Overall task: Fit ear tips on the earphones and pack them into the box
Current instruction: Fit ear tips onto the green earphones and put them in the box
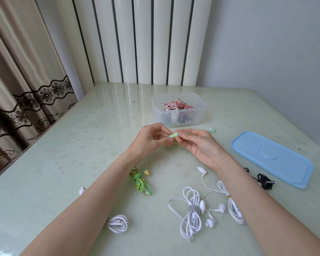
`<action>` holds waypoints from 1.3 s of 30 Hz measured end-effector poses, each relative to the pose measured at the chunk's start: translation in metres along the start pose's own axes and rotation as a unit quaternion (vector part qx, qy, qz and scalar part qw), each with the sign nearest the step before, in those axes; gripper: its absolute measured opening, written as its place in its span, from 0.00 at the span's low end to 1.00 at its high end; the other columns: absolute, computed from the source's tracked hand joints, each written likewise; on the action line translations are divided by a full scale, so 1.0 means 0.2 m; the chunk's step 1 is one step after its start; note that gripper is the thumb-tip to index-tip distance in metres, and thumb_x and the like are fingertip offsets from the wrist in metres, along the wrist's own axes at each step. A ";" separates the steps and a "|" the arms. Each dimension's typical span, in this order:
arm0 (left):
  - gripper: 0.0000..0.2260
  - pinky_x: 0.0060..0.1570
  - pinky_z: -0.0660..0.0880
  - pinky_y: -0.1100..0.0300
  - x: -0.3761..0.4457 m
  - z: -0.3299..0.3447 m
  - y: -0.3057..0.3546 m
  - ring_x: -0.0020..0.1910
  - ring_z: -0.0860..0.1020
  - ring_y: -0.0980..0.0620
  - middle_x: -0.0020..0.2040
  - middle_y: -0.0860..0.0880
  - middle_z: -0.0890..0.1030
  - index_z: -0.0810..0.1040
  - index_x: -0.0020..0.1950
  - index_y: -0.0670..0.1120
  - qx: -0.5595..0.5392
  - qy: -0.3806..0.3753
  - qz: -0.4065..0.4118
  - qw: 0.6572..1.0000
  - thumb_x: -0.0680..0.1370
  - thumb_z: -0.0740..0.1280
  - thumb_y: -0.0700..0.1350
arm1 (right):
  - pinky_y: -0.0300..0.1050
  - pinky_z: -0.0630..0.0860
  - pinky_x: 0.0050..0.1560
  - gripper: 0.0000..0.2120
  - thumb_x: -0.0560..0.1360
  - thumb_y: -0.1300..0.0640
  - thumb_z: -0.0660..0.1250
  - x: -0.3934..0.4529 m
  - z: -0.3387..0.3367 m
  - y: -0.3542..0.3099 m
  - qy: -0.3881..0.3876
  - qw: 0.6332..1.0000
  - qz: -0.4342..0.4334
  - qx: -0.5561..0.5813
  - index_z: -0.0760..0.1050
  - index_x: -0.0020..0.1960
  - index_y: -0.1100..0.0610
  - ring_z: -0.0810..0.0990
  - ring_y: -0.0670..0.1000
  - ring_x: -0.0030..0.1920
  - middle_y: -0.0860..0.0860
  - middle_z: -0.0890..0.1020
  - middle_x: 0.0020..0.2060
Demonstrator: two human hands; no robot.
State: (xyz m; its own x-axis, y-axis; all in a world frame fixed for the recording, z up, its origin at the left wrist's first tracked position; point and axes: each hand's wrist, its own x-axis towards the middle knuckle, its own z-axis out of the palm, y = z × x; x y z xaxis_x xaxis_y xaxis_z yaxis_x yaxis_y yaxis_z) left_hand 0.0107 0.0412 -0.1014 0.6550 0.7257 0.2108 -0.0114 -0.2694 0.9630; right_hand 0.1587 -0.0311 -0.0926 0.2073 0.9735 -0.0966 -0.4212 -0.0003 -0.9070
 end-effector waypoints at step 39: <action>0.06 0.36 0.72 0.66 0.01 0.01 -0.04 0.28 0.75 0.65 0.32 0.54 0.80 0.75 0.39 0.48 0.143 0.080 -0.061 0.985 0.73 0.68 0.39 | 0.32 0.75 0.39 0.08 0.73 0.65 0.66 0.08 -0.15 -0.14 0.188 0.826 -0.188 -0.498 0.81 0.48 0.66 0.79 0.40 0.30 0.58 0.83 0.37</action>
State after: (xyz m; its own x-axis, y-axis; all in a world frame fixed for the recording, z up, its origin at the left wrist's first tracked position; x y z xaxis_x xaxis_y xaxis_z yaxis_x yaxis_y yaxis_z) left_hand 0.0134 0.0439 -0.1095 0.5101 0.8481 0.1430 0.2871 -0.3246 0.9012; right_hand 0.2004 -0.0216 -0.0812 0.4961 0.8081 0.3176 0.6311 -0.0843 -0.7711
